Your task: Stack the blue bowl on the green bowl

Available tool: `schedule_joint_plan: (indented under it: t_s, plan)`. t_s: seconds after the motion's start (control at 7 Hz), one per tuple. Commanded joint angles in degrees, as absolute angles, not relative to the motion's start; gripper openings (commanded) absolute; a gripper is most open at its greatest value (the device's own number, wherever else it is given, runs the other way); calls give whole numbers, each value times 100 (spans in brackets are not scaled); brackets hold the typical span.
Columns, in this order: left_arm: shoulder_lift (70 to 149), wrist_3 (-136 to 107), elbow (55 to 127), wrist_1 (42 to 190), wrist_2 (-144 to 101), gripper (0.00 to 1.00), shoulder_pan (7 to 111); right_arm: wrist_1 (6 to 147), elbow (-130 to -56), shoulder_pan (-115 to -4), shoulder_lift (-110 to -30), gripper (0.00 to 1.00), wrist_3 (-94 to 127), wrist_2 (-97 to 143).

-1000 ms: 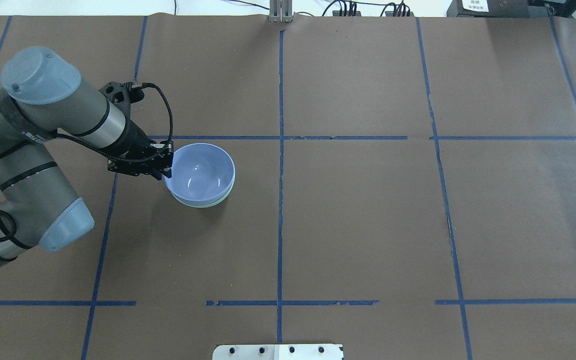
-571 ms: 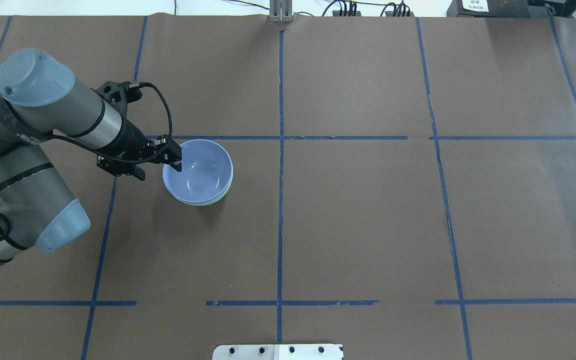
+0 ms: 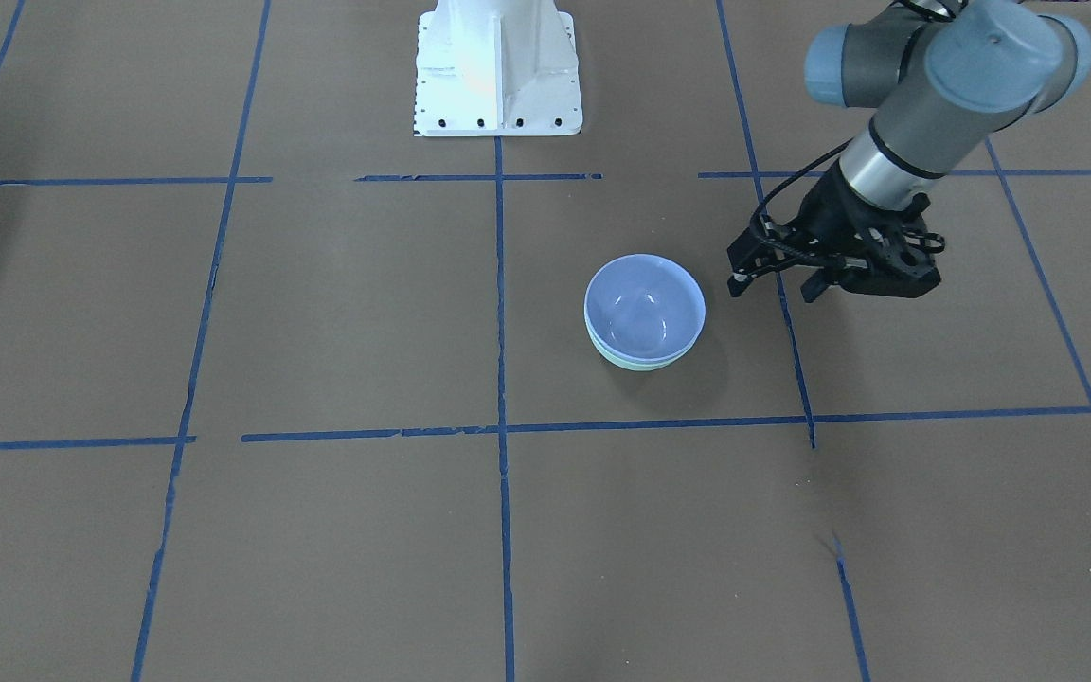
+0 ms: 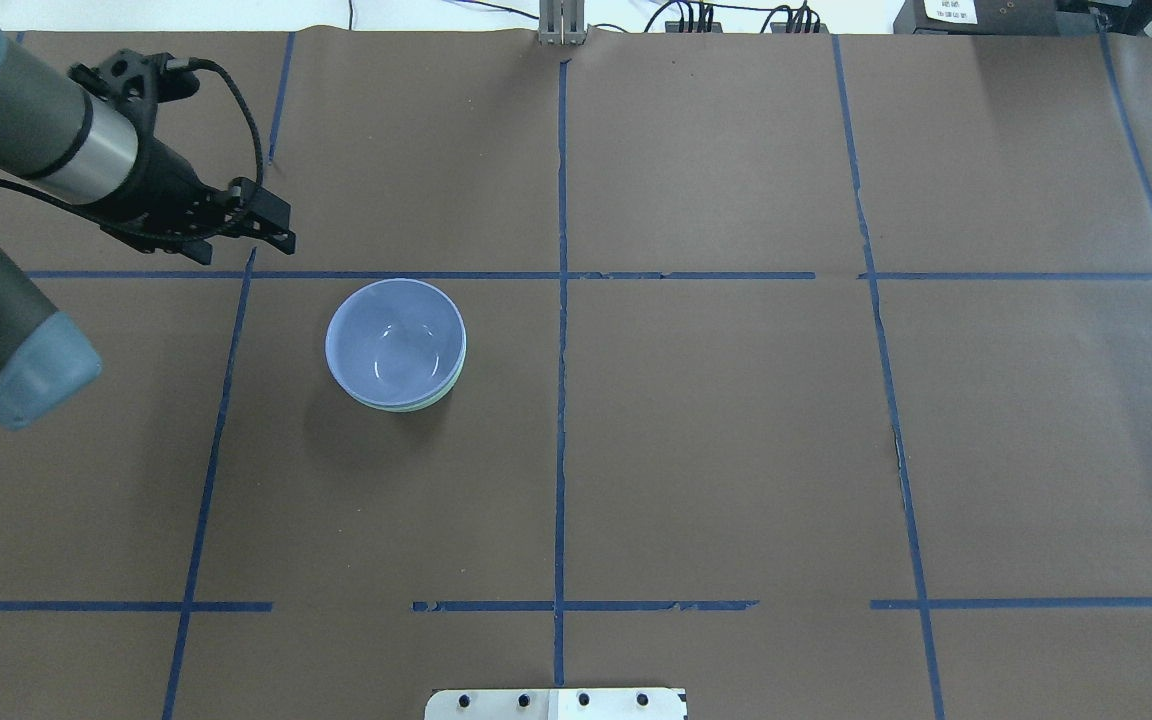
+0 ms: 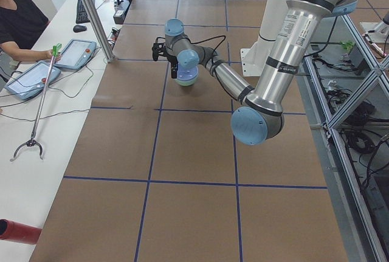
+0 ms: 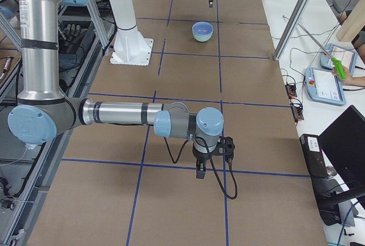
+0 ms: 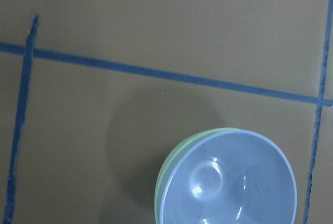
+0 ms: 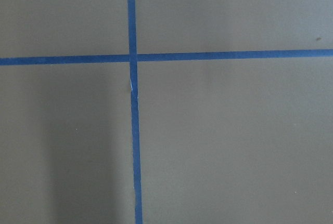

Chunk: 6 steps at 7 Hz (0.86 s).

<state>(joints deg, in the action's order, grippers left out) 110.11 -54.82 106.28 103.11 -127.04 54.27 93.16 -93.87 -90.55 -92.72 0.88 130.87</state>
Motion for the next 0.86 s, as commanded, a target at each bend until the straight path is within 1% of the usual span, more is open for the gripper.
schedule_joint_plan:
  t_s: [0.0,0.43,0.71]
  plan:
    - [10322,-3489,10802,10222,-12744,100,6114,9316,-9387,-9061,-9272,100,88,13087]
    - [9259,-1053,10548,10108,-13058,100,7633,9316,-9387,-9053,-9272,100,88,13087]
    - [8756,-119,9900,10099,-13245,100,8425,9316,-9387,-9062,-9272,100,88,13087]
